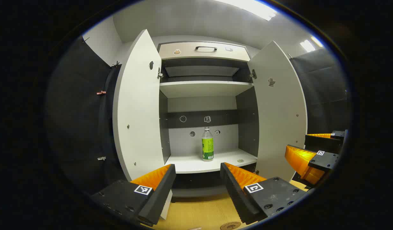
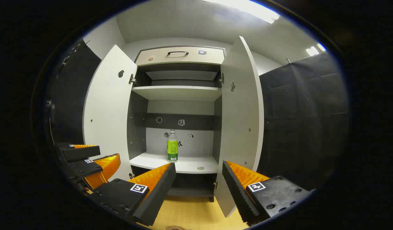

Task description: Grasp the bottle in the cabinet with the left hand and place it on the coaster, then close the right door with the right hand and the left door with the left hand.

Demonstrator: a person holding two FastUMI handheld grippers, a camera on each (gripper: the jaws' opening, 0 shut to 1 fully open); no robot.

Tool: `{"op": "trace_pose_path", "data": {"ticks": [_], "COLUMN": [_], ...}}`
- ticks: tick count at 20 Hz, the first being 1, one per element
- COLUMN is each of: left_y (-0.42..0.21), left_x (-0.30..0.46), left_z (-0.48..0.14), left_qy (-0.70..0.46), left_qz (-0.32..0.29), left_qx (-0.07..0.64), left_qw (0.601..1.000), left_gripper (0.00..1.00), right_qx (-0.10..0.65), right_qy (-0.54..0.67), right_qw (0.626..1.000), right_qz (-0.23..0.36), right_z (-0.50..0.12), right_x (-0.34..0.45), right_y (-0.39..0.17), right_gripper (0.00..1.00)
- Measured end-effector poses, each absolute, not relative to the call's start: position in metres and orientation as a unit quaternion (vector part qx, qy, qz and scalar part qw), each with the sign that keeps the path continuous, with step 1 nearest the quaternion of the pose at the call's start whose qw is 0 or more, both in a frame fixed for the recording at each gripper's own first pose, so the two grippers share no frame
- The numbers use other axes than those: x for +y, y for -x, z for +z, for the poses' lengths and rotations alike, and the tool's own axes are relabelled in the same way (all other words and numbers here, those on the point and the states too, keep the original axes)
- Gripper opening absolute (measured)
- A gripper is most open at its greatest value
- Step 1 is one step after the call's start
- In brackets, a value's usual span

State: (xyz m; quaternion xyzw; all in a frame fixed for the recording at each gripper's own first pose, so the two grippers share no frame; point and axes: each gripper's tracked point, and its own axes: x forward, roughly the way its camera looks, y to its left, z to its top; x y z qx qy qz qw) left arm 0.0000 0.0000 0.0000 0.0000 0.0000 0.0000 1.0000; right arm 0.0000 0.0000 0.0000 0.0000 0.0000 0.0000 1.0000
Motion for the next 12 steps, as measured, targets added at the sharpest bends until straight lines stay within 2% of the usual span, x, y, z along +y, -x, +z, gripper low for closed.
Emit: {"op": "trace_pose_path", "data": {"ticks": [12], "left_y": [-0.0061], "left_x": [0.0076], "left_z": [-0.0047], "left_qy": [0.005], "left_qz": [-0.003], "left_qx": [0.006], "left_qw": [1.000], "left_gripper": [0.90], "right_qx": [0.002], "right_qy": [0.004], "right_qw": [1.000], "right_qz": [-0.006], "right_z": [0.0006], "right_x": [0.0016], "right_y": [-0.0002], "right_gripper": [0.97]}}
